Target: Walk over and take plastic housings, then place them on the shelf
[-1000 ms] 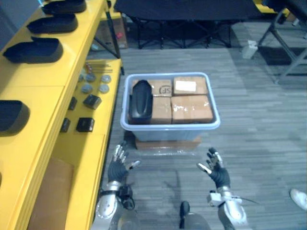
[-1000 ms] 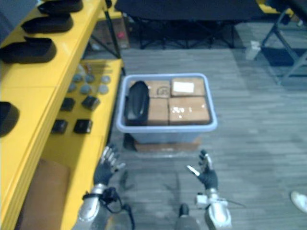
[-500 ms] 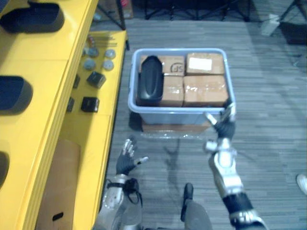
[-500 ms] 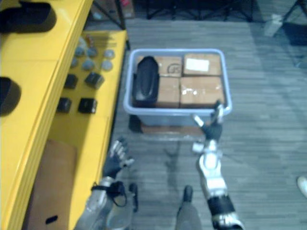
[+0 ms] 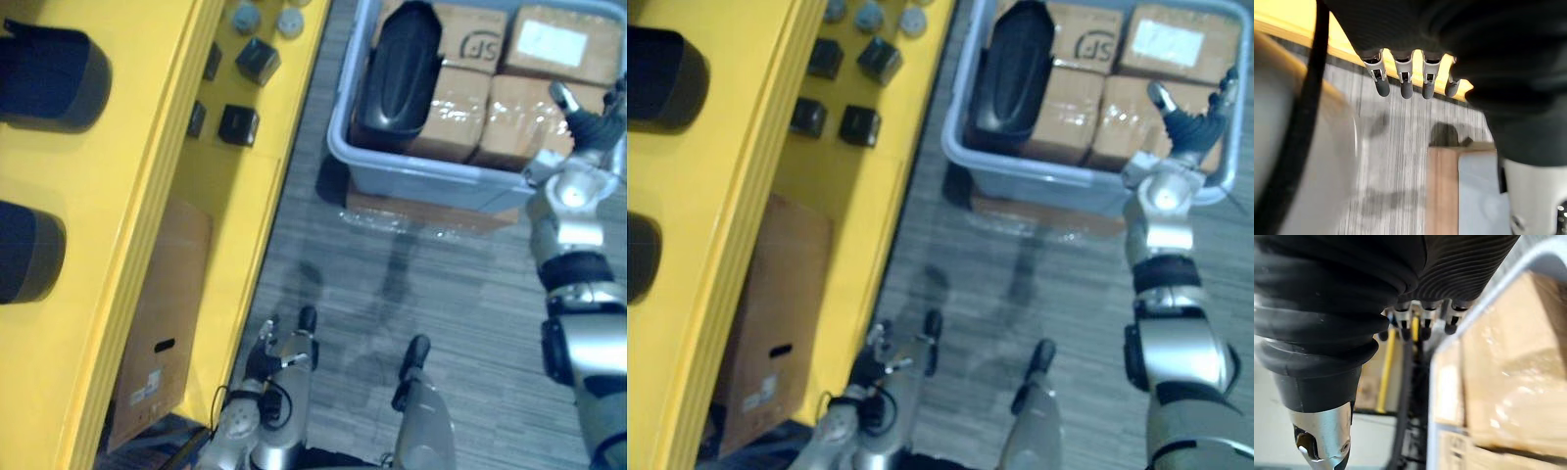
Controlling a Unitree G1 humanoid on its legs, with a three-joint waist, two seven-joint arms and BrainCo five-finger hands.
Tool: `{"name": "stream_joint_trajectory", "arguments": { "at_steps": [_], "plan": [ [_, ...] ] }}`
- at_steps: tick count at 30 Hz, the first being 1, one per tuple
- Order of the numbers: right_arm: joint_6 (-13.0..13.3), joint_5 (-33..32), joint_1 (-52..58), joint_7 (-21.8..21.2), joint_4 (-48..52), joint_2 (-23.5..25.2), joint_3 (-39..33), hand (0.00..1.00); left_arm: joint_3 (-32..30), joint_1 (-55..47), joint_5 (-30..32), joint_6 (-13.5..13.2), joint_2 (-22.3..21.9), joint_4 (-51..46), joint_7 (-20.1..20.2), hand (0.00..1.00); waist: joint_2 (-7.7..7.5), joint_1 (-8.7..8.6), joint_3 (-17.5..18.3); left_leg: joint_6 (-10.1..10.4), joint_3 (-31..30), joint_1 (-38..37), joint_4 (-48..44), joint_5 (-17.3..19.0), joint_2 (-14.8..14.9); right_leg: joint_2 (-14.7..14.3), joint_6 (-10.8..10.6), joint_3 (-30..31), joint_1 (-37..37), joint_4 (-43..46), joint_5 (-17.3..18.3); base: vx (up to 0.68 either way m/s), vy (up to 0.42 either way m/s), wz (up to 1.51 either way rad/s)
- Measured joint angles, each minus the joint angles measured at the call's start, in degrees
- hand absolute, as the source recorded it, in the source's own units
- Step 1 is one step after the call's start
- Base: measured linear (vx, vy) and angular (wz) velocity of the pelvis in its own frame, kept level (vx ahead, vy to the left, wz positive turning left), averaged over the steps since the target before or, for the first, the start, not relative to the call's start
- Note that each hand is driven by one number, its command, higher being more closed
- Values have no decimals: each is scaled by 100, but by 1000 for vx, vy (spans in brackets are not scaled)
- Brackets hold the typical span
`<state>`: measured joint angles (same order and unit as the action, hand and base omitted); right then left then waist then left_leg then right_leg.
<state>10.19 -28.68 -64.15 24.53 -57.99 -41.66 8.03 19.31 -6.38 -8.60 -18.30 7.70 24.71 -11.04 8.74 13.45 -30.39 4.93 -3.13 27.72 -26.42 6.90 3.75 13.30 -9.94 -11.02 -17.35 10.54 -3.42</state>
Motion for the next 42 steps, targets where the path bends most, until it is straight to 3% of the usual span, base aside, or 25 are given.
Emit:
{"name": "stream_joint_trajectory", "arguments": {
  "at_steps": [6,11,14,21,25,30,34,42],
  "plan": [
    [-451,29,-609,-196,-198,-295,446,0,10,7,-116,-290,-81,192,-10,0,95,142,25,8,-80,136,100,-87,-62,63,3,-116,-166,74,18,4,-5,6],
    [-647,36,-851,-208,-236,-411,628,0,178,37,-278,-404,-86,310,-14,0,215,215,105,2,-195,145,138,-116,-149,177,-9,-289,-162,196,121,-6,6,16],
    [-715,106,-906,-234,-242,-460,747,0,213,79,-284,-406,-134,362,-9,0,279,332,148,13,-241,150,180,-140,-164,184,1,-331,-160,210,145,7,-10,11],
    [-1246,258,-955,-445,-341,-511,900,0,240,114,-289,-443,-151,361,7,0,289,471,154,31,-394,199,191,-158,-196,230,10,-482,-199,462,343,16,-19,12],
    [-1587,531,-1042,-450,-386,-517,1098,0,381,197,-421,-456,-138,489,5,0,369,518,210,31,-410,246,171,-158,-240,285,-5,-484,-269,579,403,5,1,5],
    [-2033,593,-1067,-435,-429,-551,1252,0,479,266,-501,-510,-173,634,-1,0,480,632,287,34,-432,344,124,-153,-236,284,9,-504,-355,628,428,-4,0,1],
    [-2208,719,-1093,-415,-575,-602,1375,0,631,369,-635,-537,-182,782,-3,0,591,725,366,34,-473,528,44,-153,-239,288,10,-535,-506,685,431,-7,3,2],
    [-2533,750,-1115,64,-669,-745,1451,0,686,464,-736,-553,-223,829,-13,0,629,923,394,36,-569,651,-10,-151,-249,280,20,-621,-561,708,447,-3,-1,5]
  ]
}}
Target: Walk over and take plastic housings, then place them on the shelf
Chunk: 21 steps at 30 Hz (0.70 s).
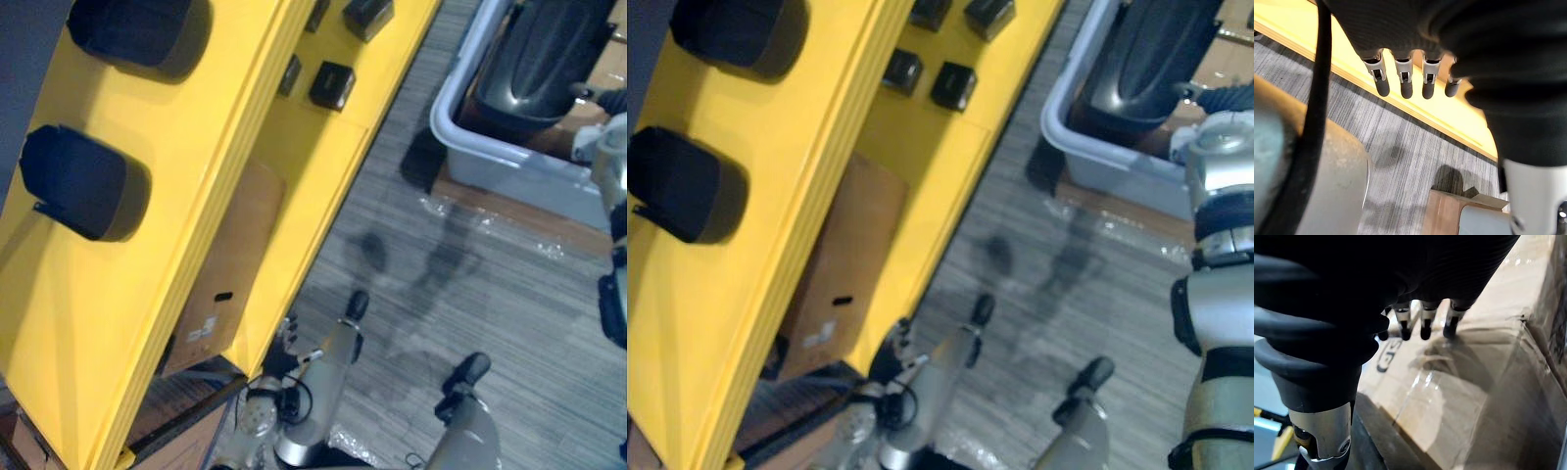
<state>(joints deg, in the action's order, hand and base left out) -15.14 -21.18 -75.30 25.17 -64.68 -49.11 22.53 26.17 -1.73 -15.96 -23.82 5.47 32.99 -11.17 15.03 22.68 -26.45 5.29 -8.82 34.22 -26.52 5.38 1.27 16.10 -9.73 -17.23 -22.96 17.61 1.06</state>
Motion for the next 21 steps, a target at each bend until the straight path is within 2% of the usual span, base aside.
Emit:
{"name": "stream_joint_trajectory", "arguments": {
  "at_steps": [4,5,8,12,21],
  "plan": [
    [-25,124,-40,118,-2,-9,20,0,13,27,-219,-7,-43,85,1,0,61,45,44,0,-39,113,-28,-1,-12,2,0,-37,-66,6,0,-6,2,2],
    [-41,189,-47,147,-2,-40,35,100,55,82,-218,-9,-43,139,2,0,84,98,61,-1,-39,149,-37,-2,-12,4,0,-33,-110,21,0,0,0,0],
    [-135,294,-49,208,-2,-181,136,100,166,177,-219,-19,-43,232,3,0,133,177,97,-1,-69,187,-63,-1,-17,3,-2,-67,-114,25,4,2,2,4],
    [-339,403,-50,217,-8,-331,183,100,168,178,-223,-62,-42,246,0,0,135,181,98,5,-106,206,-80,3,-31,16,6,-109,-114,69,38,-6,0,4],
    [-607,533,-128,143,-18,-408,367,100,206,182,-224,-120,-42,260,-131,0,141,213,103,25,-137,223,-91,16,-11,22,4,-141,-118,92,76,0,-2,1]
  ]
}}
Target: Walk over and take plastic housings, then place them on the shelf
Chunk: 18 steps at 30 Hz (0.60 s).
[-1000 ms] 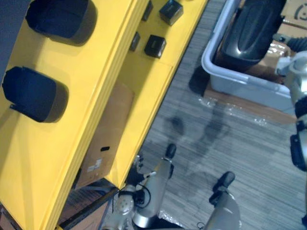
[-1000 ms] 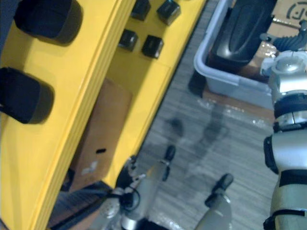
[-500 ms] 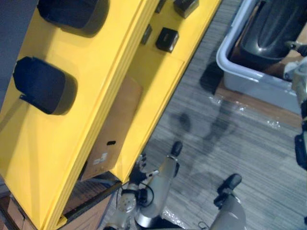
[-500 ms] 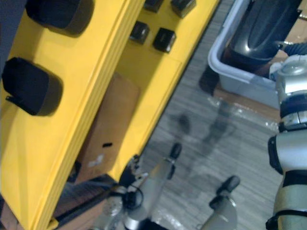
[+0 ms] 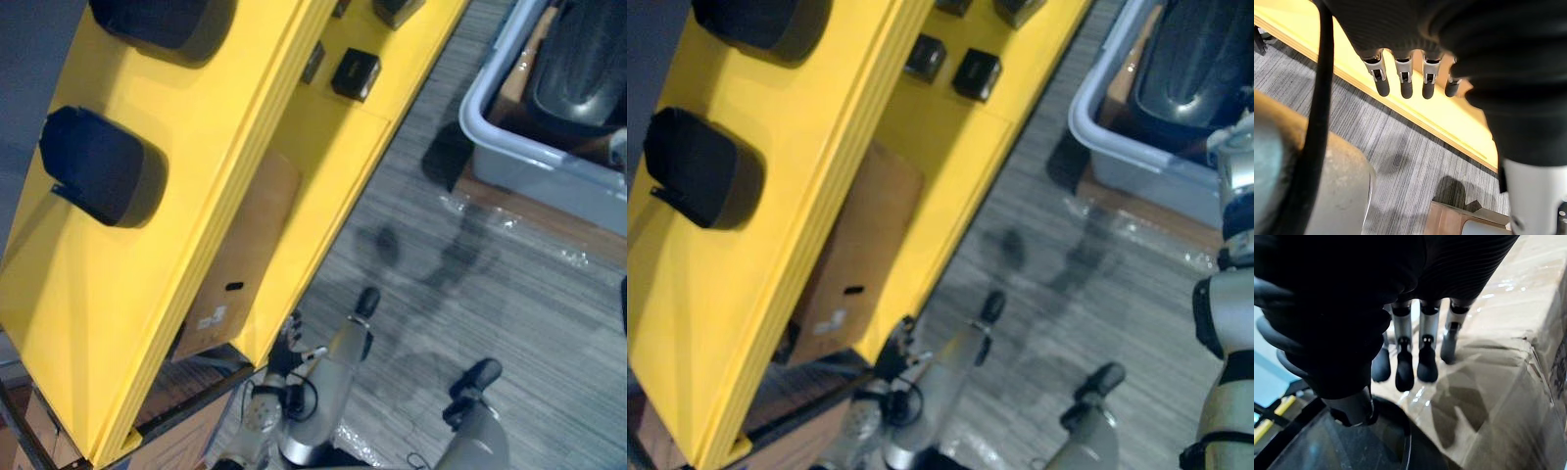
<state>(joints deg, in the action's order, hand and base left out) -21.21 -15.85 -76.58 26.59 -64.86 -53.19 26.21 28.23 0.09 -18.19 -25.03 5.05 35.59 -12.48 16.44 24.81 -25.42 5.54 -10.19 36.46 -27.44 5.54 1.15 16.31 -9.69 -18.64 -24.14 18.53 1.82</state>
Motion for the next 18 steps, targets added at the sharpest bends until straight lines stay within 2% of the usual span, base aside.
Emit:
{"name": "stream_joint_trajectory", "arguments": {
  "at_steps": [4,10,13,18],
  "plan": [
    [-37,-1,-9,-150,-147,-6,52,100,9,4,1,1,-29,4,-26,0,29,33,22,0,5,-1,3,0,1,3,-1,0,0,0,3,0,0,0],
    [10,99,-10,-124,-201,6,52,100,61,-2,3,-57,-103,-66,-53,0,71,63,53,0,27,-53,5,0,14,2,5,11,30,12,6,0,0,0],
    [127,106,-9,-38,-211,39,48,100,155,-10,2,-62,-104,-168,-116,0,70,40,53,0,48,-90,3,0,19,2,6,25,55,19,5,0,0,0],
    [284,380,-2,101,-231,108,28,100,90,-279,4,-75,-107,-870,-228,0,61,-109,46,-1,112,-385,99,1,29,-12,11,36,318,-52,7,-3,-5,-2]
  ]
}}
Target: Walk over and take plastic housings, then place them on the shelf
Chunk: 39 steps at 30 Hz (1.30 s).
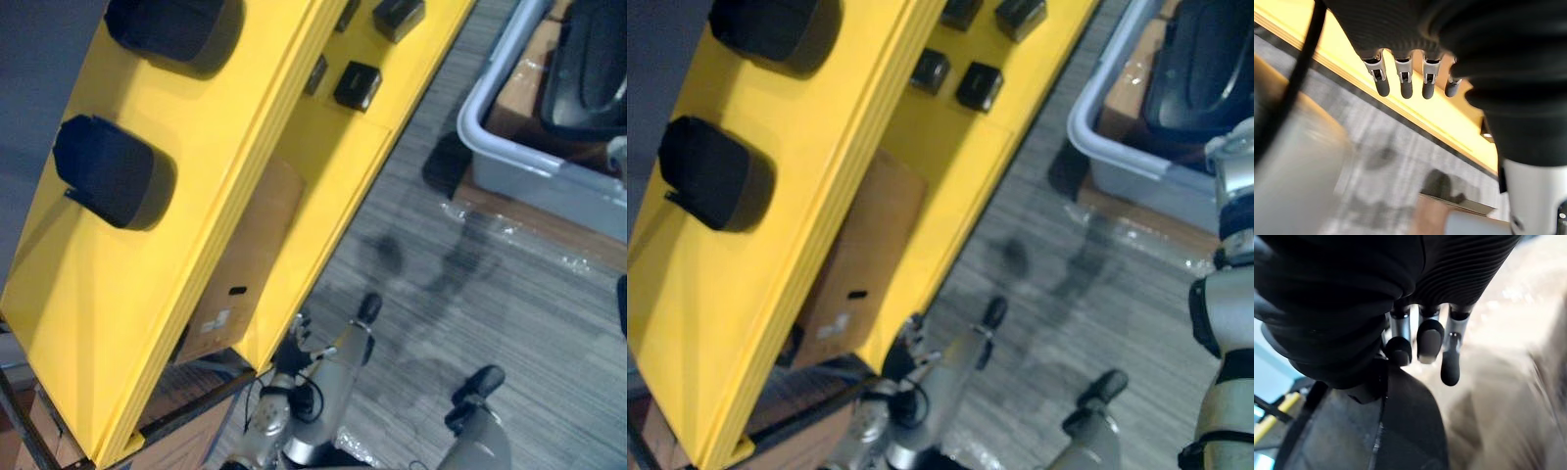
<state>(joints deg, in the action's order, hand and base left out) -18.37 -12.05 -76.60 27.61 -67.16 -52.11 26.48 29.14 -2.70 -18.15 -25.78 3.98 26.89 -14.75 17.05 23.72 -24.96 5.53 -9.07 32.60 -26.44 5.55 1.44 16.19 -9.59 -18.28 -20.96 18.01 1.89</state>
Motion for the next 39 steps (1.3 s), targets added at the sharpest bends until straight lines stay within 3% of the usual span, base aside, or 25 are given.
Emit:
{"name": "stream_joint_trajectory", "arguments": {
  "at_steps": [5,7,11,20,21,25,33,39],
  "plan": [
    [-1,115,37,98,22,-4,-235,100,-285,-222,1,13,9,-480,1,0,-49,-267,-36,1,38,-63,23,0,51,-45,10,32,43,-28,-14,5,-10,-5],
    [-1,110,193,117,111,-7,-450,100,-422,-274,0,28,30,-649,12,0,-154,-304,-113,28,128,-128,37,19,142,-120,31,129,50,-70,-43,3,-22,-22],
    [1,111,426,113,313,-7,-628,100,-447,-383,3,100,38,-805,23,0,-281,-586,-205,33,178,-172,61,22,206,-151,53,139,89,-121,-60,-13,-10,-9],
    [-35,117,1031,-157,351,84,-1010,100,-586,-368,8,210,66,-826,-37,0,-385,-693,-279,36,281,-147,117,20,317,-260,87,270,-4,-274,-182,-14,-15,-10],
    [-66,197,1085,-190,222,119,-1010,0,-583,-341,7,227,66,-798,-56,0,-385,-692,-279,38,282,-140,130,17,316,-261,84,268,-5,-296,-191,0,0,0],
    [-209,395,1230,-232,-222,253,-1180,0,-535,-285,11,231,65,-745,-173,0,-382,-686,-277,44,271,-68,165,4,291,-259,64,249,-51,-366,-222,7,1,1],
    [-272,486,1234,677,-596,243,-1630,0,-361,-121,17,238,55,-650,-348,0,-354,-680,-258,34,173,45,167,-19,204,-212,55,130,-91,-369,-229,20,7,7],
    [-39,434,1233,1443,-518,229,-1638,0,-151,-121,15,243,13,-653,-391,0,-298,-658,-218,19,180,74,157,-25,111,-124,42,115,-104,-371,-232,6,13,3]
  ]
}}
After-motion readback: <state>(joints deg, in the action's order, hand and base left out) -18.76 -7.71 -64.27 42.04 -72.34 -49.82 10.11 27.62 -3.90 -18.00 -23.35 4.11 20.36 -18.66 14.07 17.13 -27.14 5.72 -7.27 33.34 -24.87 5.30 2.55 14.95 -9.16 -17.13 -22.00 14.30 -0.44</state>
